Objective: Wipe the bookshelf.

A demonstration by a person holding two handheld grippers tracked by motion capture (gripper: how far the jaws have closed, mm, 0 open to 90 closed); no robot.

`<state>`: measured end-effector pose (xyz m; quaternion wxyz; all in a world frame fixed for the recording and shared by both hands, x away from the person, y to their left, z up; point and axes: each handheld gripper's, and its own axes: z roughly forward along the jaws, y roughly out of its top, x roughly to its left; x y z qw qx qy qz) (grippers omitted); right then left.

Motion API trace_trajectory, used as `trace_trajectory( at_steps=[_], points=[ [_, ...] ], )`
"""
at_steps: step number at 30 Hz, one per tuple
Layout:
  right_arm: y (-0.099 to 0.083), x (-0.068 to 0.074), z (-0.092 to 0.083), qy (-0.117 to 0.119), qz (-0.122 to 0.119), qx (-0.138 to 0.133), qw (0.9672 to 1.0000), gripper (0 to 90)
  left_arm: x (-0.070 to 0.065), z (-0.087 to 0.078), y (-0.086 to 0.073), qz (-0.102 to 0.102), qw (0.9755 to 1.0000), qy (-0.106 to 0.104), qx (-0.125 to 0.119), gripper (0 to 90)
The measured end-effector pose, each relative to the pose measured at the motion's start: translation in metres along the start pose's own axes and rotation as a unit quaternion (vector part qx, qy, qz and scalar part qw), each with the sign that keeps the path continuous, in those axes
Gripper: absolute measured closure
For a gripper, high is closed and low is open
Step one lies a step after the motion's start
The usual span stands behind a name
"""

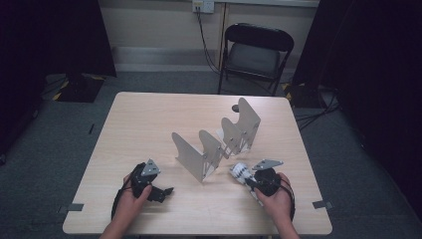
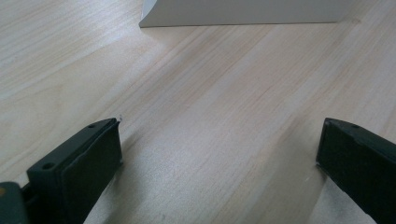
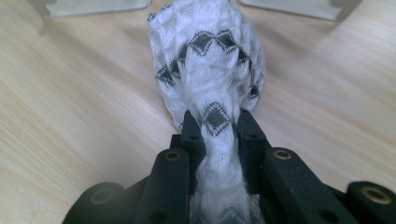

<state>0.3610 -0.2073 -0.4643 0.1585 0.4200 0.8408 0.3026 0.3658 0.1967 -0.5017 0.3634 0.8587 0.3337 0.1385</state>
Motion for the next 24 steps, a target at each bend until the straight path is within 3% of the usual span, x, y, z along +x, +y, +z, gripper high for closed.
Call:
trace_trajectory(
  at_steps=[5,12,15,18,24],
  points=[
    [0.017,-0.004,-0.03,-0.01,0.016,-0.038,0.9991,77.8,0.0,0.0,0.0,0.0,1.0,0.0,0.0,0.0],
    [0.06,0.01,-0.066,-0.015,-0.003,-0.103,0.9946,77.8,0.0,0.0,0.0,0.0,1.0,0.0,0.0,0.0],
    [0.074,0.021,-0.065,-0.012,-0.015,-0.115,0.9932,77.8,0.0,0.0,0.0,0.0,1.0,-0.001,0.0,0.0],
    [0.079,0.03,-0.053,-0.004,-0.026,-0.103,0.9944,77.8,0.0,0.0,0.0,0.0,1.0,0.0,0.0,0.0],
    [0.067,0.039,-0.026,0.016,-0.028,-0.08,0.9963,78.0,0.0,0.0,0.0,0.0,1.0,0.0,0.0,0.0]
  ],
)
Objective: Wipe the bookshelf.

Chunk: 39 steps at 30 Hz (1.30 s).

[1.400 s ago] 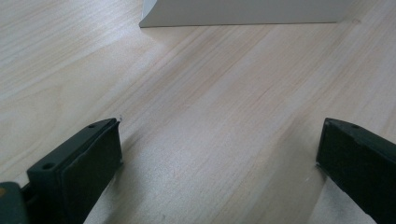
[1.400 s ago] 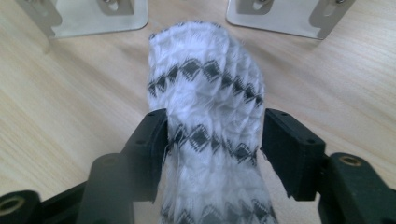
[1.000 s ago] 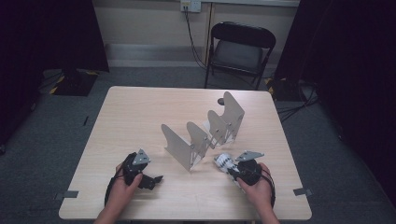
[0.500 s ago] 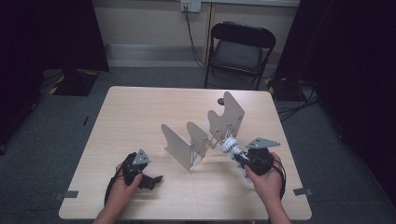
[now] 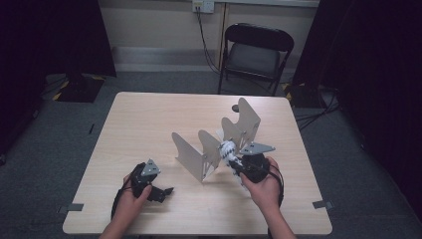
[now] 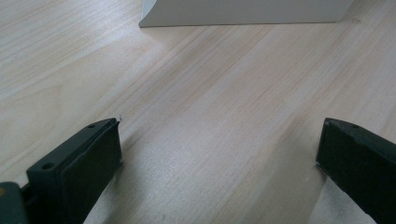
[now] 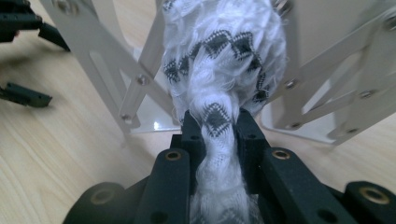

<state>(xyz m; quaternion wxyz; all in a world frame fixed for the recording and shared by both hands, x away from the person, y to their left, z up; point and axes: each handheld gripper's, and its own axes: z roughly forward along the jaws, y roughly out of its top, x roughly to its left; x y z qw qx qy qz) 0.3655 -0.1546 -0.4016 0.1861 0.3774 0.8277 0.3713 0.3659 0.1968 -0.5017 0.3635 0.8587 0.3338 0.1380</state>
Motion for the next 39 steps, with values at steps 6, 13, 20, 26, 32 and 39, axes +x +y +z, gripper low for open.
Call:
trace_trajectory(
  at_steps=[6,13,20,26,32,39],
  points=[
    [-0.017,-0.002,0.019,0.004,0.004,0.022,0.9997,78.1,0.0,0.0,0.0,0.0,1.0,0.0,0.0,0.0],
    [-0.043,-0.008,0.039,0.001,0.01,0.074,0.9972,78.0,0.0,0.0,0.0,0.0,1.0,0.0,0.0,0.0],
    [-0.061,-0.009,0.044,0.017,0.021,0.073,0.997,77.9,0.0,0.0,0.0,0.0,1.0,0.0,0.0,0.0],
    [-0.051,-0.018,0.015,-0.001,0.03,0.051,0.9982,77.8,0.0,0.0,0.0,0.0,1.0,0.0,0.0,0.0],
    [-0.01,-0.021,-0.025,-0.02,0.012,0.001,0.9997,77.7,0.0,0.0,0.0,0.0,1.0,0.0,0.0,0.0],
    [0.01,0.001,-0.01,0.004,-0.008,0.002,1.0,77.6,0.0,0.0,0.0,0.0,1.0,0.0,0.0,0.0]
  ],
)
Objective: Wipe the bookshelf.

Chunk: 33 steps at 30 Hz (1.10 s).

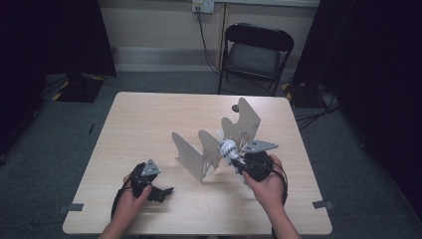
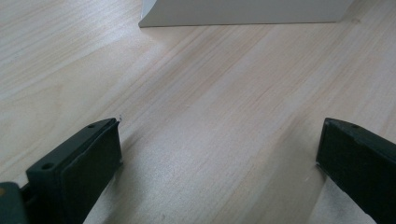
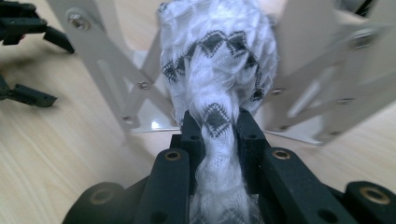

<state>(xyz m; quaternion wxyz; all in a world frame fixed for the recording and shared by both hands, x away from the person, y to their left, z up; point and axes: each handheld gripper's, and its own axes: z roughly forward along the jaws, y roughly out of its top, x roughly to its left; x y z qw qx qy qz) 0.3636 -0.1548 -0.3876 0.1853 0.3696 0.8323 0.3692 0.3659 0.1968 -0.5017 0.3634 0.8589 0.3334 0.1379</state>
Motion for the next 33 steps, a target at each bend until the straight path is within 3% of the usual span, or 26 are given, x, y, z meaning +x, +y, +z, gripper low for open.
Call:
trace_trajectory(
  at_steps=[5,21,27,33],
  points=[
    [-0.014,0.006,0.023,0.008,0.003,0.024,0.9997,77.7,0.0,0.0,0.0,0.0,1.0,0.0,0.0,0.0],
    [-0.058,0.014,0.063,0.022,0.011,0.083,0.9962,77.6,0.0,0.0,0.0,0.0,1.0,0.0,0.0,0.0],
    [-0.061,0.011,0.057,0.017,0.014,0.082,0.9964,77.5,0.0,0.0,0.0,0.0,1.0,0.0,0.0,0.0],
    [-0.049,-0.006,0.025,-0.016,0.021,0.057,0.998,77.5,0.0,0.0,0.0,0.0,1.0,0.0,0.0,0.0]
  ],
)
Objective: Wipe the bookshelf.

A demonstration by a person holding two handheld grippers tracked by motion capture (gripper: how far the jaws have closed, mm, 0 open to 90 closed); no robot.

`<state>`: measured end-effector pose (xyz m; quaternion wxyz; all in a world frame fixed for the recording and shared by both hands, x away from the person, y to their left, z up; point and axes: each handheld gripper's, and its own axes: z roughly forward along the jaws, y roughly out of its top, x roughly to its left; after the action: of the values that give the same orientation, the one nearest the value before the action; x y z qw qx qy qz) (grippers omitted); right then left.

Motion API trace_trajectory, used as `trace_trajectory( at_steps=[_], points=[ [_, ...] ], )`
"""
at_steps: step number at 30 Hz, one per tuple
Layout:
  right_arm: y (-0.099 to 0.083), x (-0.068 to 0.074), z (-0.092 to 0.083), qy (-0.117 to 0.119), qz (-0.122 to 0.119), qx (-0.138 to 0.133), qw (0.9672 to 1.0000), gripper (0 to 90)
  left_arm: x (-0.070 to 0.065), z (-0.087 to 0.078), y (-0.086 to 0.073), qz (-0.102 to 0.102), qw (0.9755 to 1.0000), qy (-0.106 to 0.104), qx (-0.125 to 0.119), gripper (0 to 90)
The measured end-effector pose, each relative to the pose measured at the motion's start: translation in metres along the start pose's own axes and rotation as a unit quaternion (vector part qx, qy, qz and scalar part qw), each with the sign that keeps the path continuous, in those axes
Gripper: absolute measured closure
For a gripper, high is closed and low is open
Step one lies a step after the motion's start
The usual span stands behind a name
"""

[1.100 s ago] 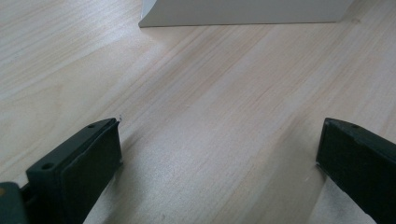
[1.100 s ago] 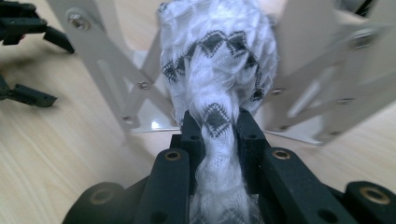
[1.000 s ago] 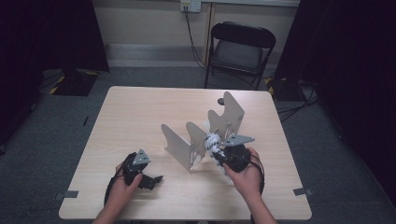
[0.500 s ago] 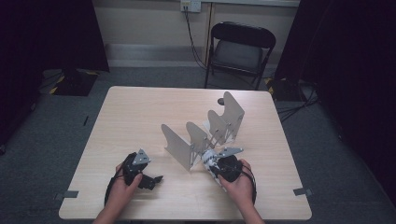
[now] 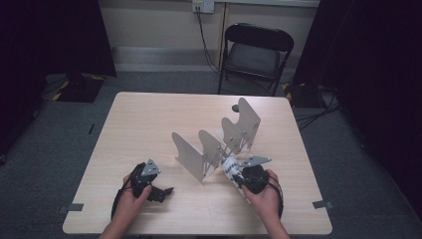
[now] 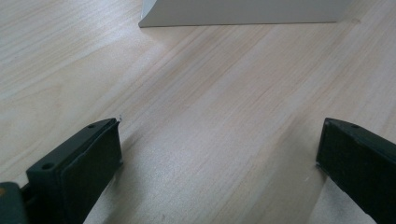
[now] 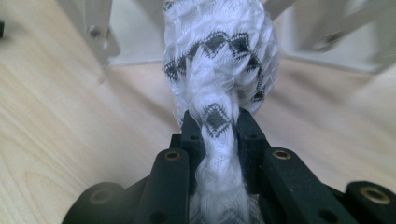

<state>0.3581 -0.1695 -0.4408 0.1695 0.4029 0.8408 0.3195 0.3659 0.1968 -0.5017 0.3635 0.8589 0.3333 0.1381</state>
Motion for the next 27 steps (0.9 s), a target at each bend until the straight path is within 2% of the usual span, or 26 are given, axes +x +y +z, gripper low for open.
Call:
trace_trajectory(
  at_steps=[6,10,13,16,21,27],
  points=[
    [0.023,-0.016,-0.037,-0.035,0.003,-0.036,0.9987,77.6,0.0,0.0,0.0,0.0,1.0,0.0,0.0,0.0],
    [0.04,-0.019,-0.046,-0.047,0.003,-0.052,0.9975,77.5,0.0,0.0,0.0,0.0,1.0,0.0,0.0,0.0],
    [0.048,-0.015,-0.039,-0.037,-0.005,-0.055,0.9978,77.5,0.0,0.0,0.0,0.0,1.0,0.0,0.0,0.0],
    [0.046,-0.004,-0.024,-0.021,-0.015,-0.046,0.9986,77.5,0.0,0.0,0.0,0.0,1.0,0.0,0.0,0.0],
    [0.031,0.006,0.002,-0.002,-0.019,-0.016,0.9997,77.5,0.0,0.0,0.0,0.0,1.0,0.0,0.0,0.0],
    [0.015,0.011,0.021,0.009,-0.021,0.011,0.9997,77.5,0.0,0.0,0.0,0.0,1.0,0.0,0.0,0.0]
  ],
)
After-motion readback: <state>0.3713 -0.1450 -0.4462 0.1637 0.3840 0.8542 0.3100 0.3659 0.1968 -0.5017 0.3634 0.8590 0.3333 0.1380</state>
